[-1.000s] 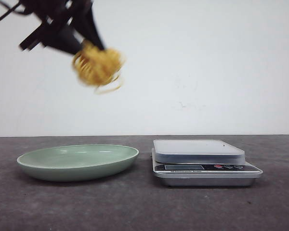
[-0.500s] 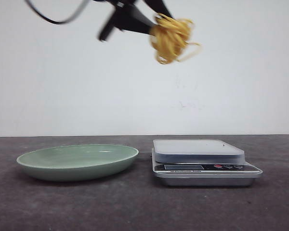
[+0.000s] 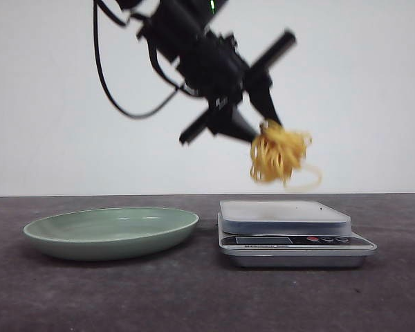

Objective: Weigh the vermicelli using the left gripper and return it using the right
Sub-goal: 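Lower the bundle onto the scale and open the left gripper, then raise the left gripper away from the scale, then lower the open right gripper onto the vermicelli on the scale and close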

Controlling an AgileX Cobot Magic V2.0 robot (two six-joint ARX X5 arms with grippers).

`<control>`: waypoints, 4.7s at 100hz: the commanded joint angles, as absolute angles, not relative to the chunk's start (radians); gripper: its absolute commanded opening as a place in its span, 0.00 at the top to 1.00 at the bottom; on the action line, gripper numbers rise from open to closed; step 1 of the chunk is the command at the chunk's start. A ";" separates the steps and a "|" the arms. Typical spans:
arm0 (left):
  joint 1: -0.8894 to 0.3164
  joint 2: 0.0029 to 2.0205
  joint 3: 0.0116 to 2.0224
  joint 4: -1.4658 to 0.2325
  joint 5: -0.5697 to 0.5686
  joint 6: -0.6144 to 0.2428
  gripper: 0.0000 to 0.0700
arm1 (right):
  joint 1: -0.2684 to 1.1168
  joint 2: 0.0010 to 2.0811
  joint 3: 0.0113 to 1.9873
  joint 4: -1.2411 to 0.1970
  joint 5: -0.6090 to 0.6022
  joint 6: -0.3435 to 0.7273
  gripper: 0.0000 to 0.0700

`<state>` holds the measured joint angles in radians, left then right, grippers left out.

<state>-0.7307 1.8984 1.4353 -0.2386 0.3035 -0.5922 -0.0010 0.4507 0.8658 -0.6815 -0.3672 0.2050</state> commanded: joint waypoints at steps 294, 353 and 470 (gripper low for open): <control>-0.647 0.194 0.874 -0.996 -0.340 -0.406 0.55 | 0.341 1.231 1.111 -0.585 -0.262 0.245 0.20; -0.647 0.194 0.874 -1.000 -0.340 -0.406 0.55 | 0.392 1.692 1.272 -0.644 -0.229 0.263 0.21; -0.647 0.194 0.874 -1.024 -0.340 -0.405 0.55 | 0.436 1.602 1.272 -0.568 -0.160 0.360 1.00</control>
